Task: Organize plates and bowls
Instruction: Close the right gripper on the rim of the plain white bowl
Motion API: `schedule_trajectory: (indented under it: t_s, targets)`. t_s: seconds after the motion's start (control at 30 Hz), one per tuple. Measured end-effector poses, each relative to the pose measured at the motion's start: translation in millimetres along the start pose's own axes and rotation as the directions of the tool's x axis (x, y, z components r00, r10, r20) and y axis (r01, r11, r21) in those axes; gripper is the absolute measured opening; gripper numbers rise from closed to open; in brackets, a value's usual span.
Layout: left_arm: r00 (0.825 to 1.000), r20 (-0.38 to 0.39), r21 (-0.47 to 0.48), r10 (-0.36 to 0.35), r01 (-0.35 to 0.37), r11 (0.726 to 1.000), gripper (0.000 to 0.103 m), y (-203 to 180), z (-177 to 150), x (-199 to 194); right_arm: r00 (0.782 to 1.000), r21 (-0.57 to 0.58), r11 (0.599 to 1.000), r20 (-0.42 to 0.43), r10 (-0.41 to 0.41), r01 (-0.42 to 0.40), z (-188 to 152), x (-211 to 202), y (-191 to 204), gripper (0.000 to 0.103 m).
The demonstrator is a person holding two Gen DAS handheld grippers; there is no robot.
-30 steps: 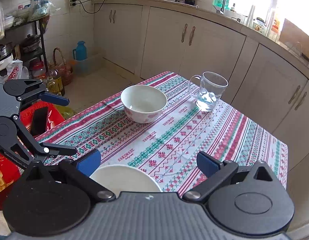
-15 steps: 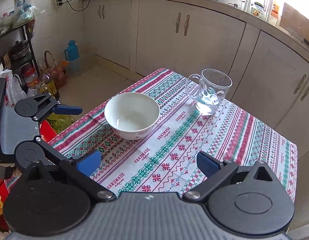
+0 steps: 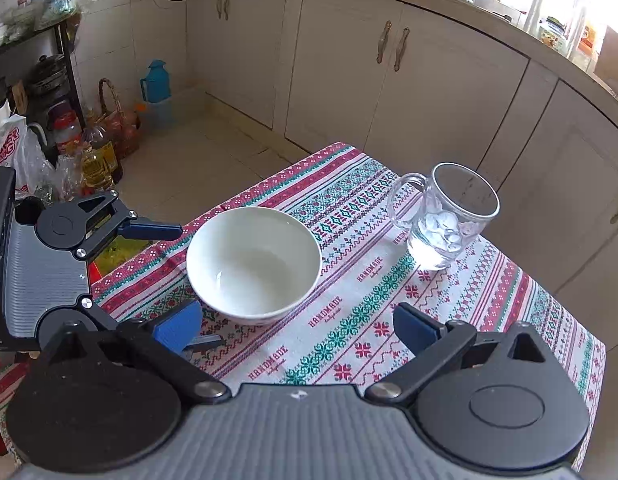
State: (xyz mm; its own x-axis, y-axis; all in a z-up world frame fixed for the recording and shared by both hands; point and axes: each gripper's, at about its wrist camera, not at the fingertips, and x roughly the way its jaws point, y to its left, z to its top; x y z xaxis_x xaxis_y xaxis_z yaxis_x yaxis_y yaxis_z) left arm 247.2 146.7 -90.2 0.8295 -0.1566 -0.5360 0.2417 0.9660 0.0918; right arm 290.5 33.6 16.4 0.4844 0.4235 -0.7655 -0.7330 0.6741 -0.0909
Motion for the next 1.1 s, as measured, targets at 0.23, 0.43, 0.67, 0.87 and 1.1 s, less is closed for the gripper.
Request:
schedule_trajectory:
  t_s: [0.23,0.43,0.67,0.87,1.1]
  targets:
    - [0.999,0.002,0.011,-0.040,0.040,0.999,0.097,3,1,12,0.998,-0.011,0.999,-0.036,0.050,-0.051,17,35,0,0.103]
    - [0.998,0.012,0.006,-0.059,0.059,0.998,0.096,6,3,15,0.995,-0.052,0.995,-0.058,0.086,-0.089,24,55,4,0.103]
    - [0.997,0.018,0.011,-0.070,0.070,0.997,0.096,4,5,16,0.989,-0.018,0.992,-0.078,0.124,-0.125,28,73,-3,0.102]
    - [0.997,0.019,0.004,-0.072,0.072,0.997,0.095,5,7,17,0.984,0.003,0.987,-0.080,0.162,-0.162,29,80,-9,0.095]
    - [0.997,0.018,0.008,-0.070,0.070,0.997,0.095,5,7,17,0.978,0.015,0.983,-0.096,0.185,-0.184,29,87,-10,0.087]
